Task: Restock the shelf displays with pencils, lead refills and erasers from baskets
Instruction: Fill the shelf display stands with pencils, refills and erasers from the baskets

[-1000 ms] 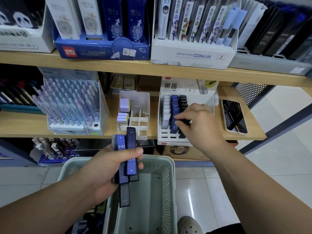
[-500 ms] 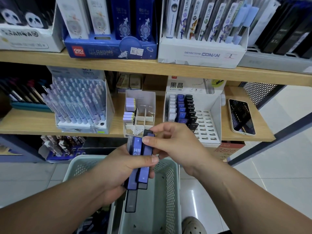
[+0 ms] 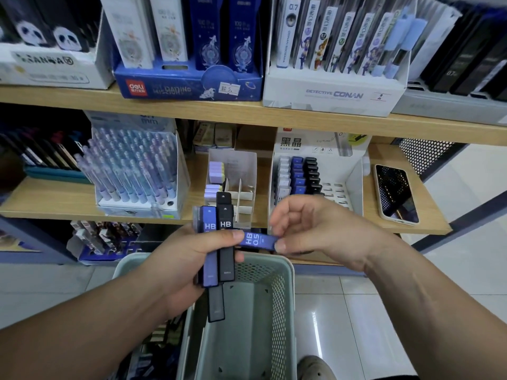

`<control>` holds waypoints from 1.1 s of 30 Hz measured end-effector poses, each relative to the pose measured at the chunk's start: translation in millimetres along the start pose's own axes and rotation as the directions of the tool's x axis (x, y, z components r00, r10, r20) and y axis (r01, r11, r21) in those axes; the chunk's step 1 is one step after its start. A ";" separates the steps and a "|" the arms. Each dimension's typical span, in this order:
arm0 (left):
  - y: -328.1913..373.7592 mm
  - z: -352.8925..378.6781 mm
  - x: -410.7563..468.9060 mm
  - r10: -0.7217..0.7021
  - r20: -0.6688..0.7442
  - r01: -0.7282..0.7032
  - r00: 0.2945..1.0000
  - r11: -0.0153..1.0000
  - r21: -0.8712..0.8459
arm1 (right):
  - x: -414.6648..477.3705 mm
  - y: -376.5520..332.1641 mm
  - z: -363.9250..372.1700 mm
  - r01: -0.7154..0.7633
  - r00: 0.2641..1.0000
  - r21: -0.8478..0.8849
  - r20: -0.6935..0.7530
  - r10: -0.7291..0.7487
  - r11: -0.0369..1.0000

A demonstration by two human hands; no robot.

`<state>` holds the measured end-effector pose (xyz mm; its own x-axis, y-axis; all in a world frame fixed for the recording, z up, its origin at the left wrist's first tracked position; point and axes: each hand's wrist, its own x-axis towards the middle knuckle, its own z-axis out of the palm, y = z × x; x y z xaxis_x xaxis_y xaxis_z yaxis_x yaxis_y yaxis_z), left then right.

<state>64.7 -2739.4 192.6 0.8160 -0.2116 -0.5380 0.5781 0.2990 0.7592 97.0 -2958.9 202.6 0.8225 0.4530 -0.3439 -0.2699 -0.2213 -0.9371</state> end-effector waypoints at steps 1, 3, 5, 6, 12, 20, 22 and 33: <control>-0.7 0.1 -0.4 0.006 0.008 -0.006 1.000 1.000 0.019 | -1.2 0.3 2.7 0.002 0.997 -0.041 0.077 0.001 0.999; -2.7 0.8 -1.1 0.016 0.025 -0.017 1.000 0.998 0.053 | -1.6 1.5 12.8 0.028 0.979 -0.109 0.202 -0.006 0.994; -4.4 1.3 -1.4 0.022 0.035 -0.023 0.999 0.998 0.052 | 0.1 4.0 22.4 0.062 0.968 -0.175 0.250 -0.017 0.983; -4.7 1.4 -1.2 0.021 0.031 -0.023 0.999 0.999 0.047 | 1.1 4.7 25.3 0.074 0.968 -0.195 0.251 -0.023 0.978; -2.0 0.1 1.3 -0.050 -0.091 0.050 0.995 0.999 -0.006 | 3.5 1.1 7.3 0.110 0.971 -0.139 -0.198 -0.137 0.984; -2.9 -2.0 6.1 -0.140 -0.105 0.132 0.985 0.988 -0.075 | 4.7 12.7 -35.0 0.116 0.682 -0.410 -0.629 -0.373 0.904; -4.4 -1.2 6.6 -0.129 -0.084 0.123 0.988 0.990 -0.071 | 5.7 18.0 -35.0 0.078 0.681 -0.493 -0.608 -0.408 0.866; -5.6 0.9 3.3 -0.088 -0.073 0.084 0.993 0.995 -0.060 | 9.2 27.7 -31.0 0.008 0.668 -0.788 -0.454 -0.589 0.616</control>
<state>64.1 -2742.6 186.9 0.7595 -0.1686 -0.6283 0.6436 0.3355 0.6879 112.6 -2987.7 175.3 0.9360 0.0411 0.3496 0.2347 -0.8130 -0.5329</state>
